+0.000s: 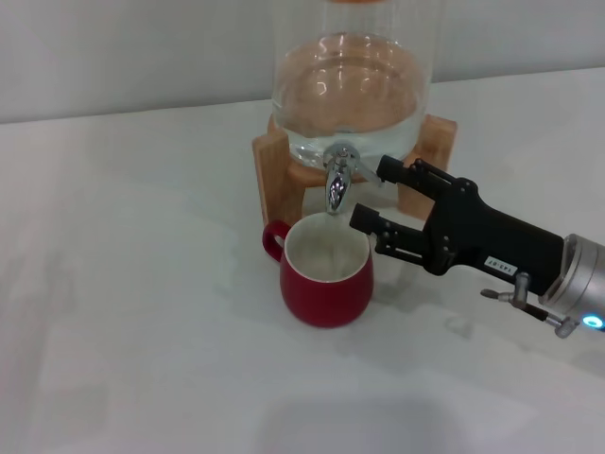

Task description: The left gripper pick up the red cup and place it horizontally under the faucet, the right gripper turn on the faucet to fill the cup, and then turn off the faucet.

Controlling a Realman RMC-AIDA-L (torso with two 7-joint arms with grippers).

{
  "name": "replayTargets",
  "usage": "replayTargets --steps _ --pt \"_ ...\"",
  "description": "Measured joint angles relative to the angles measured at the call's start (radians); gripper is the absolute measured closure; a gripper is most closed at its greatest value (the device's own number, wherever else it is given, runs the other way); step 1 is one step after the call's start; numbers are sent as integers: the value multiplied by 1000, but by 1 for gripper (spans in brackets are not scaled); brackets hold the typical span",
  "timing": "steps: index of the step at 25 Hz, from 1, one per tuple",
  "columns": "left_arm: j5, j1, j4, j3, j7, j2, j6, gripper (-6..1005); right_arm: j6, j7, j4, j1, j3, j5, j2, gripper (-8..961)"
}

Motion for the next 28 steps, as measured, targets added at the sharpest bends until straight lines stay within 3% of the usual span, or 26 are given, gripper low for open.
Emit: replayTargets --steps 14,28 --pt "1 -1 -4 0 0 1 -2 545 -3 14 -26 -7 -17 3 -1 129" --pt "2 -3 -2 0 0 1 -2 545 -74 27 -47 -12 26 5 -19 128"
